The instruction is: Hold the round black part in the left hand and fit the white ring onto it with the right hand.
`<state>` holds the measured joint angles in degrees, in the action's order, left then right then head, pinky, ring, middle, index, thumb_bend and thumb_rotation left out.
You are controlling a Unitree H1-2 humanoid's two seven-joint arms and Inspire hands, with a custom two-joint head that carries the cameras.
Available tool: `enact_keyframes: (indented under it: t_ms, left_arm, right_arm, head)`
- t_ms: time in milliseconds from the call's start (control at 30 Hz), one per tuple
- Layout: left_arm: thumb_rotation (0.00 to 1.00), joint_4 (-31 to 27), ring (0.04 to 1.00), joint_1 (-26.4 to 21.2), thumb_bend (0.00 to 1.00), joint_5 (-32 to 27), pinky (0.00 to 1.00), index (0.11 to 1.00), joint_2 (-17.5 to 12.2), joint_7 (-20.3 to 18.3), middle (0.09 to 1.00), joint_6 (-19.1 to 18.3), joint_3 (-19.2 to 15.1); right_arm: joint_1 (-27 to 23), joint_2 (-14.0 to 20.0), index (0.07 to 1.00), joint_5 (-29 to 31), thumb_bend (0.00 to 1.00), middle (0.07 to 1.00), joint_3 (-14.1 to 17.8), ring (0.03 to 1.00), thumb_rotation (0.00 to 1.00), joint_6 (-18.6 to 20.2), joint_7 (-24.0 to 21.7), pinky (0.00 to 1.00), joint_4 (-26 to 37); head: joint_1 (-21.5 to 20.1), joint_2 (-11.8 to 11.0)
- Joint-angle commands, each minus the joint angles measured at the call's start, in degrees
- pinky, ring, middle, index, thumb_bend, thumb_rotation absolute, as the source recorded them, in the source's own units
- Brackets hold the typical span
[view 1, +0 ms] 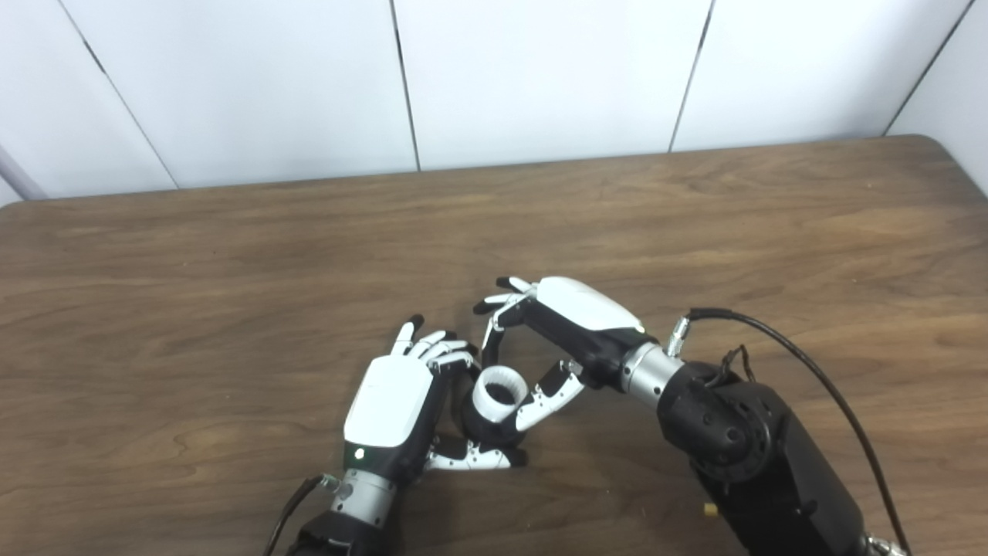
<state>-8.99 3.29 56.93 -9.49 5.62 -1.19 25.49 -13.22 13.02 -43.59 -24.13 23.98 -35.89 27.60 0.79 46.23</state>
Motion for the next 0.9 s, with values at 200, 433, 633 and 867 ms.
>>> enact_keyframes:
  t_ms: [200,433,633,867]
  left_arm:
    - [0.05,0.73,0.85,-0.24,0.52,1.28,1.0,0.486,-0.24,-0.68,0.759,0.11,0.72]
    - [0.05,1.02,0.849,-0.39,0.52,1.24,1.0,0.485,-0.09,-0.41,0.758,0.19,0.9]
    - [0.05,1.02,0.846,-0.47,0.52,1.42,1.0,0.485,0.18,-0.28,0.755,-0.11,0.99]
    - [0.05,1.23,0.848,-0.76,0.52,1.49,1.0,0.485,0.49,-0.28,0.754,-0.4,1.11]
  right_arm:
    - [-0.4,-0.5,0.483,0.18,0.52,0.869,-0.34,0.995,0.13,-2.38,2.55,1.0,0.16]
    - [-0.19,-0.88,0.483,0.65,0.52,0.868,-0.92,0.998,0.13,-2.57,3.18,1.0,0.22]
    - [-0.32,-1.33,0.483,0.8,0.52,0.869,-1.25,1.0,0.13,-2.64,3.27,1.0,0.36]
    - [-0.44,-1.14,0.483,1.36,0.52,0.873,-1.08,1.0,0.13,-2.88,3.41,1.0,-0.17]
  head:
    - [0.11,-0.2]
    - [0.58,-0.2]
    - [0.67,-0.2]
    - [0.89,-0.3]
